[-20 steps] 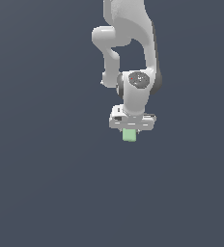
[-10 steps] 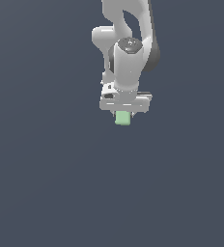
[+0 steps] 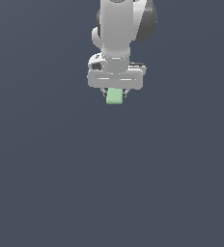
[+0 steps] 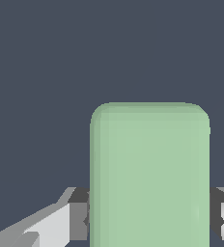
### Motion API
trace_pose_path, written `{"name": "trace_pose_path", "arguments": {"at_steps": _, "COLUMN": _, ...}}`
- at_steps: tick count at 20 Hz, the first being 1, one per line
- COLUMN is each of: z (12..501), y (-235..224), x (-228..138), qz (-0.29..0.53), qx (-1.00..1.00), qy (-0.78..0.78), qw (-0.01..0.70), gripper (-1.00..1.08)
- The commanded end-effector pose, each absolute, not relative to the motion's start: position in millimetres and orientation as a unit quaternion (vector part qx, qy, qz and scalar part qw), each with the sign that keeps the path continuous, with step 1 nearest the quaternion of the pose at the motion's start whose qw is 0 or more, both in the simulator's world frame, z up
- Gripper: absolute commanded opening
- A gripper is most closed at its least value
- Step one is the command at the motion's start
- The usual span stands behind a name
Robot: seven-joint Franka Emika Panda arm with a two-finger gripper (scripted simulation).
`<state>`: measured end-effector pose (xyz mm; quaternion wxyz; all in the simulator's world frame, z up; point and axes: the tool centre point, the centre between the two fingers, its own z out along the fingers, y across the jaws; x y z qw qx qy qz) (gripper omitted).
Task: Pick up the object and move it to a goal position.
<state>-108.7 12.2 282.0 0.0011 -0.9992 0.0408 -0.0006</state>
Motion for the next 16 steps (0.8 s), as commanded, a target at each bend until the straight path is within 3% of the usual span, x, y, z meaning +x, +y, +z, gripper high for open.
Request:
{"name": "trace_pose_path", "arguments": {"at_steps": 1, "z": 302.3, "y": 4.1, "x": -115.1, "qz": 0.000, "qx": -0.999, "qy": 0.041, "qw": 0.001, "gripper": -1.00}}
{"name": "trace_pose_path", "arguments": {"at_steps": 16, "z": 358.6, "y": -18.5, "x": -127.5, "qz": 0.000, "qx": -0.999, "qy": 0.041, "qw": 0.000, "gripper": -1.00}}
